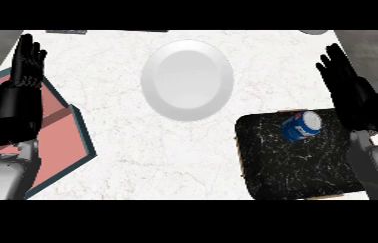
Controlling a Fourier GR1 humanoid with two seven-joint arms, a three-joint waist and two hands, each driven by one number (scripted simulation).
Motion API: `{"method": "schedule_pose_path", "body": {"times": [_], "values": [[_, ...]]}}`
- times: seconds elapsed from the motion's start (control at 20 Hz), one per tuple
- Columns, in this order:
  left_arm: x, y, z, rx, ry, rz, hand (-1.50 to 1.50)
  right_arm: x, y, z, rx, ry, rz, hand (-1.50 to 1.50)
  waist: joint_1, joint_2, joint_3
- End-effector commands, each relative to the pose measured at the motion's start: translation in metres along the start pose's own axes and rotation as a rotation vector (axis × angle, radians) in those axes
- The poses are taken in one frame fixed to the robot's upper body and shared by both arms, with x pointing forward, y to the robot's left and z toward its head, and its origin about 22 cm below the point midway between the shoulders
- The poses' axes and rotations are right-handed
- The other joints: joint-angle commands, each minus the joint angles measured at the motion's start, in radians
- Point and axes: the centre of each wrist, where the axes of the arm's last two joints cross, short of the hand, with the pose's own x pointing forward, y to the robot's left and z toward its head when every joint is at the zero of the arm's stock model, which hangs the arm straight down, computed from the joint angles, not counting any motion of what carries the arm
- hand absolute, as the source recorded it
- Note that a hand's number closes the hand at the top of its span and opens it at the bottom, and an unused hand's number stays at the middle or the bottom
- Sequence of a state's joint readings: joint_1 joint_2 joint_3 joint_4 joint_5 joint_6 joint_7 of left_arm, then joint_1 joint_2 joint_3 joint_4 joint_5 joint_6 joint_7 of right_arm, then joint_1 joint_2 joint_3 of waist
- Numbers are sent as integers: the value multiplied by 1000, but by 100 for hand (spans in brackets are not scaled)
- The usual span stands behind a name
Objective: Pick the can from the tray and place it in the plate
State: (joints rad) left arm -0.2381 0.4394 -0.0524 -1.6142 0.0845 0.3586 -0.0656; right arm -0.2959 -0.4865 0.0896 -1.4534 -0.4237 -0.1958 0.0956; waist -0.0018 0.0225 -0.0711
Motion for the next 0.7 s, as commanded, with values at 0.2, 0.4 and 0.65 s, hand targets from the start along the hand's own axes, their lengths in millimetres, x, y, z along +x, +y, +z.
{"method": "schedule_pose_path", "body": {"times": [0.2,0.4,0.65], "values": [[4,-9,-9,-238,63,60,0,29,76,-46,108,-198,135,150,52,-9,71],[6,-22,-4,-288,93,98,0,-20,0,-27,-32,41,861,150,49,1,53],[-8,-14,3,-296,134,125,0,-75,116,-9,-351,-32,410,-150,27,-13,73]]}}
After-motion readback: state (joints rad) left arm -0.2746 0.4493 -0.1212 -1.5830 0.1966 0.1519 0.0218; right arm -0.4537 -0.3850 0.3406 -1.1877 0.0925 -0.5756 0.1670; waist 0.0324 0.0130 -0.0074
